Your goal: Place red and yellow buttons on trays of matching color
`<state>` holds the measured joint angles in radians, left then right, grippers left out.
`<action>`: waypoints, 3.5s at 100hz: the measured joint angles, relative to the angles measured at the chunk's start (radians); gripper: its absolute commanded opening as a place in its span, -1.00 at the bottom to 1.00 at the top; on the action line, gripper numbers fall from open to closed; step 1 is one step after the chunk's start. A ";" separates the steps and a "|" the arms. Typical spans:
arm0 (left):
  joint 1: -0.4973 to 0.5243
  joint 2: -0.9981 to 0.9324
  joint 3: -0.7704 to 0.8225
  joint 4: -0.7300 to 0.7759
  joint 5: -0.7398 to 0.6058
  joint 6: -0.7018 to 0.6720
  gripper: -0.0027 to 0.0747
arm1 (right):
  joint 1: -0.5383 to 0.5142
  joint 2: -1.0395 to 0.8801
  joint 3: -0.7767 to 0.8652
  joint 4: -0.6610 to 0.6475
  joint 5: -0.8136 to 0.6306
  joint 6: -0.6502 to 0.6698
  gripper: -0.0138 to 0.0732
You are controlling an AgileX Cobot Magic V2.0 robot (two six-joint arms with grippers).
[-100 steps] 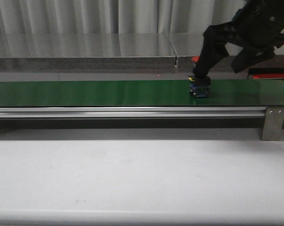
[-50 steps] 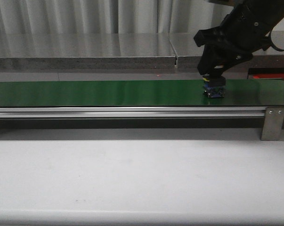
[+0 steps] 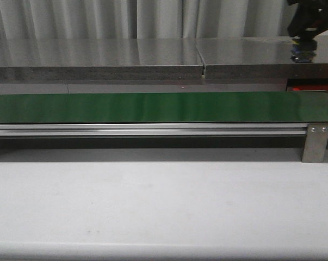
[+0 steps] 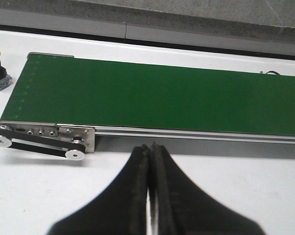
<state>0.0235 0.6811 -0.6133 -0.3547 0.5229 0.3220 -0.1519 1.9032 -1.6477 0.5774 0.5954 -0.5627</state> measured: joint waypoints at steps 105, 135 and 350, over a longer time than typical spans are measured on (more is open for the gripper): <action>0.000 0.000 0.000 0.000 0.000 0.000 -0.98 | -0.148 0.471 -0.374 0.024 0.031 0.002 -0.21; 0.000 0.000 0.000 0.000 0.000 0.000 -0.98 | -0.151 0.471 -0.404 0.024 0.065 0.001 0.85; 0.000 0.000 0.000 0.000 0.000 0.000 -0.98 | 0.097 -1.293 0.988 -0.311 0.075 0.231 0.80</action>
<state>0.0235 0.6811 -0.6133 -0.3547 0.5229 0.3220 -0.0549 0.6104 -0.6601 0.2666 0.6701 -0.3320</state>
